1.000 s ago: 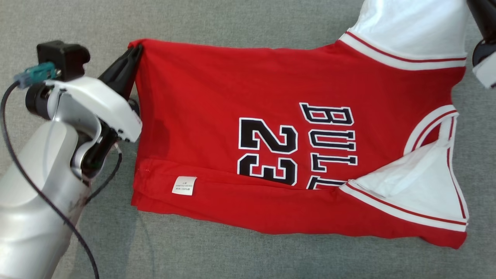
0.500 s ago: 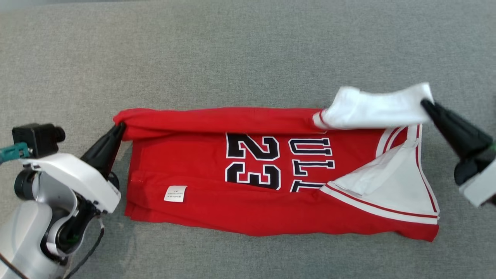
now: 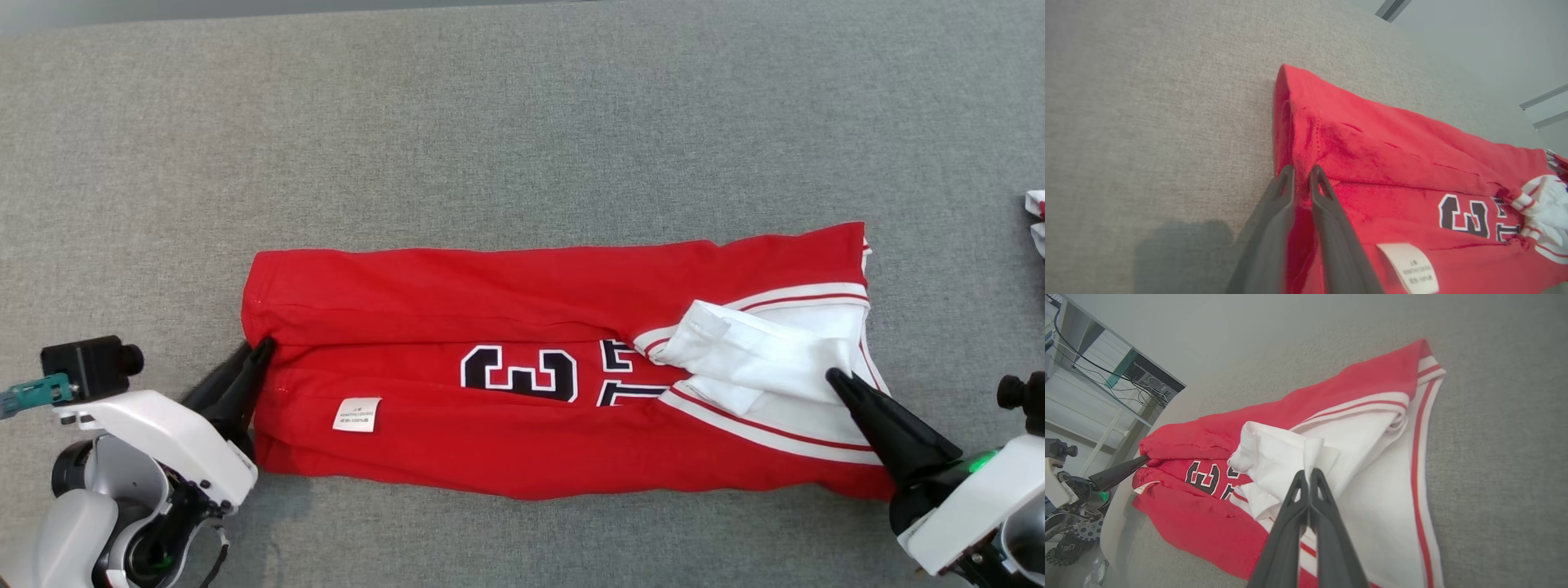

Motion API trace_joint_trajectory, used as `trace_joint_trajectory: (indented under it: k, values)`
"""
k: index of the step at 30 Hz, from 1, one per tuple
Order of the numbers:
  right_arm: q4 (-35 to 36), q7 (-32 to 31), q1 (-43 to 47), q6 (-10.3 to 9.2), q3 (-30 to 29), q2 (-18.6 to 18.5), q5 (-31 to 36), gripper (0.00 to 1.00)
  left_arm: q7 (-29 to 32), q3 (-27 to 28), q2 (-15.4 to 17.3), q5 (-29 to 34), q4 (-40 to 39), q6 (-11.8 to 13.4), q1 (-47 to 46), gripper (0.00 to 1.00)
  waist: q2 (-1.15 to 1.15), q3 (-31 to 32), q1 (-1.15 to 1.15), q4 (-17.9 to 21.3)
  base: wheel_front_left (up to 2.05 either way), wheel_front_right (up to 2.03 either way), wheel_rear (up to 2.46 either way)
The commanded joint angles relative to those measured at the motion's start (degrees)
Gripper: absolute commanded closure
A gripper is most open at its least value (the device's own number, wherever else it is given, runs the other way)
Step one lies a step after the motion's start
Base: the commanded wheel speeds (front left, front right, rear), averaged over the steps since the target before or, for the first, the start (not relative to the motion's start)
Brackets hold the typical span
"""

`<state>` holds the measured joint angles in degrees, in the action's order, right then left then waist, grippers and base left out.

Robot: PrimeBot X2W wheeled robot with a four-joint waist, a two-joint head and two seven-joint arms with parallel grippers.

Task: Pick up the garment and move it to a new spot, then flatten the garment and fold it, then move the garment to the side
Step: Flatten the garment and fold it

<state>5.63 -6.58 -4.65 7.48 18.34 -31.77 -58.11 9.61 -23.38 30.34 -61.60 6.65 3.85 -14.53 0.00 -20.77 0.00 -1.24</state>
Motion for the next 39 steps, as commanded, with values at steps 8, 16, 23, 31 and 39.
trace_joint_trajectory:
  k: [8,16,23,31,39]
  values:
    - [3.6,3.3,4.9,0.02,-9.4,8.6,9.0,0.00,-13.5,4.8,-1.6,5.0,-2.2,5.2,2.5,0.00,0.00,0.8,0.00,0.2,0.00,0.00,0.00]
    - [6.2,11.0,2.7,0.03,-19.2,17.7,22.3,0.00,-23.4,6.6,-3.1,14.9,-10.3,12.1,3.1,0.00,0.00,2.6,0.00,0.5,0.00,0.00,0.00]
    - [3.2,14.4,-0.4,0.03,-21.3,20.9,32.9,0.00,-24.8,7.5,-4.9,25.0,-14.6,12.8,2.1,0.00,0.00,4.3,0.00,-0.2,0.00,0.00,0.00]
    - [-3.8,16.7,-1.2,0.03,-20.8,20.0,37.3,0.00,-24.8,9.2,-6.0,33.4,-12.1,8.3,4.7,0.00,0.00,5.9,0.00,-1.2,0.00,0.00,0.00]
    - [-7.1,16.6,-1.6,0.02,-20.7,19.4,36.8,0.00,-24.8,8.5,-7.0,35.4,-7.1,4.9,3.1,0.00,0.00,6.3,0.00,-2.4,0.00,0.00,0.00]
